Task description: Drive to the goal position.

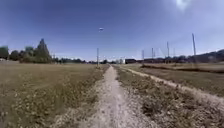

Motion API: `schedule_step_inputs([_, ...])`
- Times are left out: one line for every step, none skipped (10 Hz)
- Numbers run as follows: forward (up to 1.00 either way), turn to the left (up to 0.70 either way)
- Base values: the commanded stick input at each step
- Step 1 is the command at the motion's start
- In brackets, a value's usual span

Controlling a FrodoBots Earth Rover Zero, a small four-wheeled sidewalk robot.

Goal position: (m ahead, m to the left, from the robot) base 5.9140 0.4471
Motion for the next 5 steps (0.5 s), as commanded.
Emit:
schedule_step_inputs([0.7,-0.26])
schedule_step_inputs([0.7,-0.2])
schedule_step_inputs([0.7,0.0])
schedule_step_inputs([0.7,-0.03])
schedule_step_inputs([0.7,-0.19])
